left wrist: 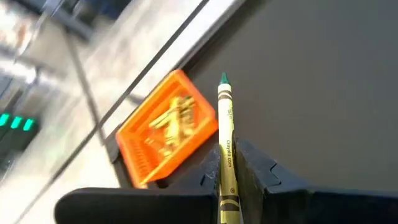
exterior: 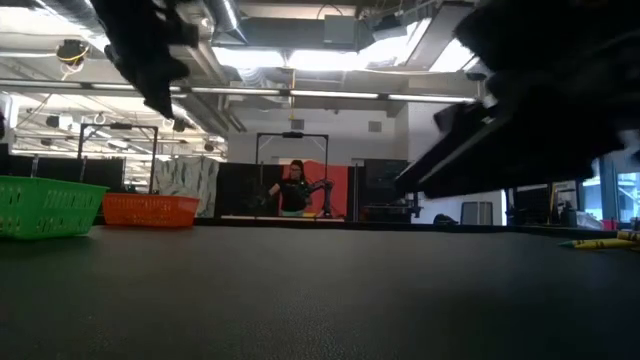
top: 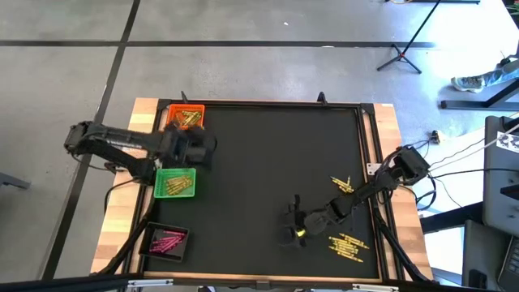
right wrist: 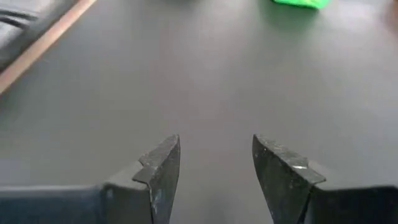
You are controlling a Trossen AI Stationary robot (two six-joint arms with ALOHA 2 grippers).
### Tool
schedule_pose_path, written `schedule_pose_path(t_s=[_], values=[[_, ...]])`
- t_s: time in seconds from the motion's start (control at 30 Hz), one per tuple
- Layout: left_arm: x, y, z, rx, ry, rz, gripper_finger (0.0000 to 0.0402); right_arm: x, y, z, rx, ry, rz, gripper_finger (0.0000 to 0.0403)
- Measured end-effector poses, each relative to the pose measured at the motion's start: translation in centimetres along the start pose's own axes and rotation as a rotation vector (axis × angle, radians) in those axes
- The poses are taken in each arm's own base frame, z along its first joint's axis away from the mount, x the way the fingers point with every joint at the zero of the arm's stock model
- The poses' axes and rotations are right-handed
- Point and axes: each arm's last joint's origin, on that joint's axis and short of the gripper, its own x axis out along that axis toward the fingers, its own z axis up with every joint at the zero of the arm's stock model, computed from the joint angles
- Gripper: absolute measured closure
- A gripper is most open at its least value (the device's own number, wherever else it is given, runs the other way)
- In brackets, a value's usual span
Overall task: Sort crayons
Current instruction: Put the green crayon into the orange bin
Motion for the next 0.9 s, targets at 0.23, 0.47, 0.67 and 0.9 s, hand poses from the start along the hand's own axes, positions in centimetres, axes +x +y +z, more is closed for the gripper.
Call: schedule_pose_path(t_s=[0.23,0.47,0.67,0.9], values=[[4.4,3.0,1.8,0.008,0.159,0.11,0.0386,0.6,-1.9,-0.9,0.009,0.112,-0.049,0.0204],[8.4,6.9,3.1,-0.096,0.28,0.007,0.0386,1.0,-3.3,-1.1,-0.016,0.156,-0.066,0.0204],[11.0,8.9,3.5,-0.152,0.317,-0.02,0.0386,1.4,-4.5,-1.1,-0.037,0.166,-0.072,0.0204],[14.2,8.8,1.1,-0.153,0.301,-0.01,0.0386,1.7,-6.0,-1.0,-0.039,0.171,-0.071,0.0204]])
